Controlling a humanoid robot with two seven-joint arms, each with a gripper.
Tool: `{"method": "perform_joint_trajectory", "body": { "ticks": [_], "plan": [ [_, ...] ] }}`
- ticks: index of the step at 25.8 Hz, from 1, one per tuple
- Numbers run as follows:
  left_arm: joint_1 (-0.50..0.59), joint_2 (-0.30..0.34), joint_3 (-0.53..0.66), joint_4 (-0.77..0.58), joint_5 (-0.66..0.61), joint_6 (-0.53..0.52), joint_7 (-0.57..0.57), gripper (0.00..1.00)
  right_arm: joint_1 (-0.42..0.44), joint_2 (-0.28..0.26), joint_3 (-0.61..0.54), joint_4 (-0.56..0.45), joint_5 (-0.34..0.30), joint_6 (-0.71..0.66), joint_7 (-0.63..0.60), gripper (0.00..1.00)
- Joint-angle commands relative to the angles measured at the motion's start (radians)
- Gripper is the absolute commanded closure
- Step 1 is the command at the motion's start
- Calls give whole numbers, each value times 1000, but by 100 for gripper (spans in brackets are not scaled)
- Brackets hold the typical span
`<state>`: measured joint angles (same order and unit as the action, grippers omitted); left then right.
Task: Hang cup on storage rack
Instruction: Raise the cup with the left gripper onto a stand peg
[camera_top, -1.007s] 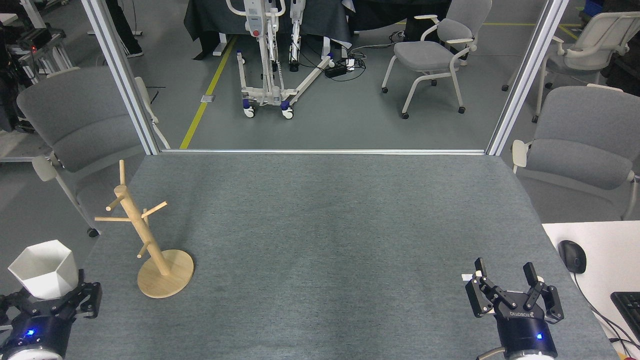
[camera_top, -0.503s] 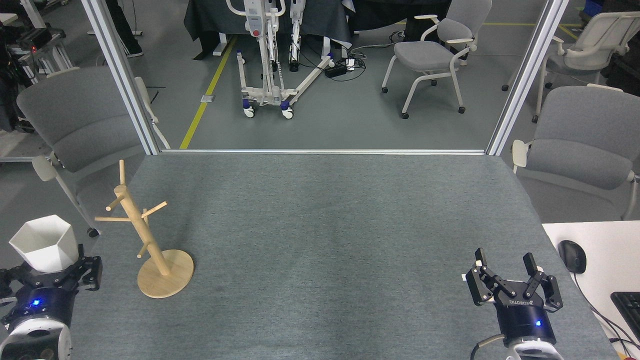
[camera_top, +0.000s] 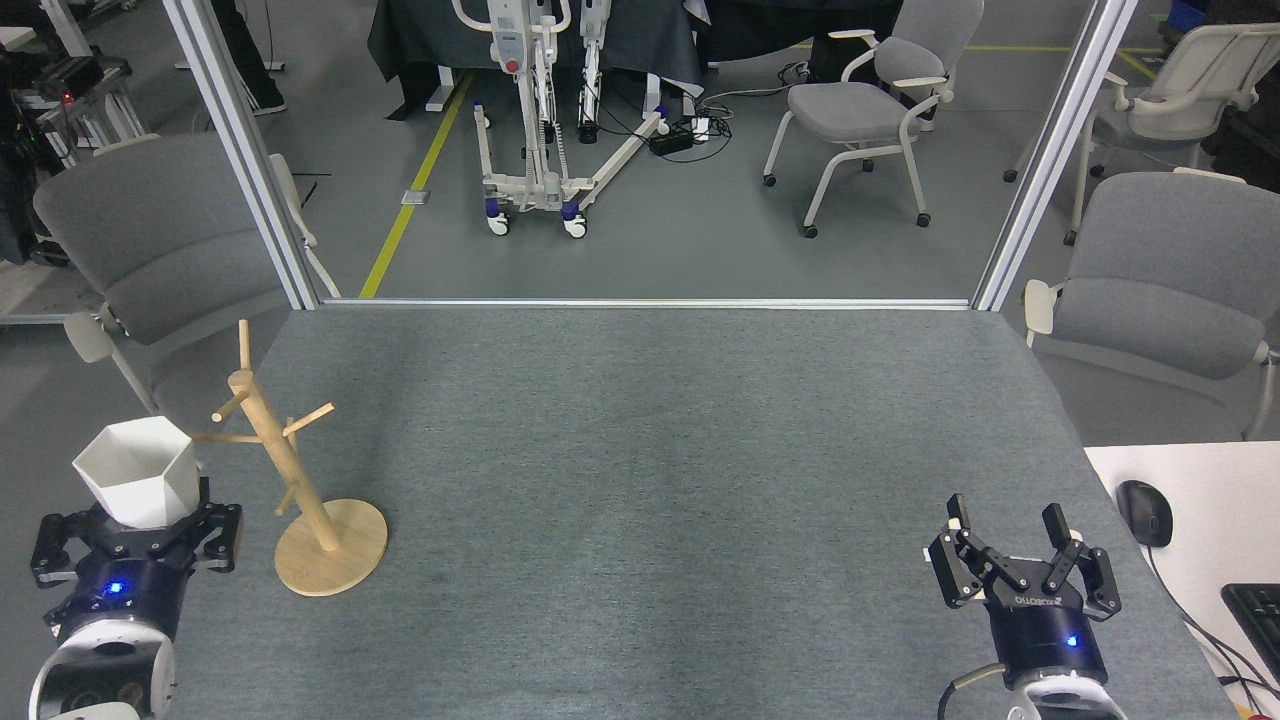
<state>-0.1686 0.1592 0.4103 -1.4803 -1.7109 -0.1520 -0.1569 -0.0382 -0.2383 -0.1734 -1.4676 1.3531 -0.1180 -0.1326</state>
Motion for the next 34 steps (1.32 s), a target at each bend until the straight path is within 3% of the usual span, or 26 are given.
{"method": "perform_joint_trajectory", "body": {
  "ticks": [1,23,24,25,27,28,29,34],
  "plan": [
    [-5,-3,-13,2,-16,2,0,100,-3,8,0,3,0,0,1,1],
    [3,6,-122,-8,-52,-35,0,100,-22,11,5,18,4,4,34,1],
    [3,5,-123,-6,-52,-35,0,96,-22,16,5,18,4,4,34,1],
    [1,3,-123,-3,-52,-35,0,79,-22,19,5,18,6,4,36,1],
    [-3,0,-123,5,-52,-26,2,30,-22,22,5,18,8,4,34,1],
    [-5,-4,-123,5,-52,-23,3,11,-22,25,5,18,12,4,34,1],
    [-5,-7,-123,5,-52,-20,7,4,-22,28,5,18,17,4,34,1],
    [-5,-9,-122,14,-44,-17,17,2,-25,37,3,23,34,4,34,1]
  ]
}}
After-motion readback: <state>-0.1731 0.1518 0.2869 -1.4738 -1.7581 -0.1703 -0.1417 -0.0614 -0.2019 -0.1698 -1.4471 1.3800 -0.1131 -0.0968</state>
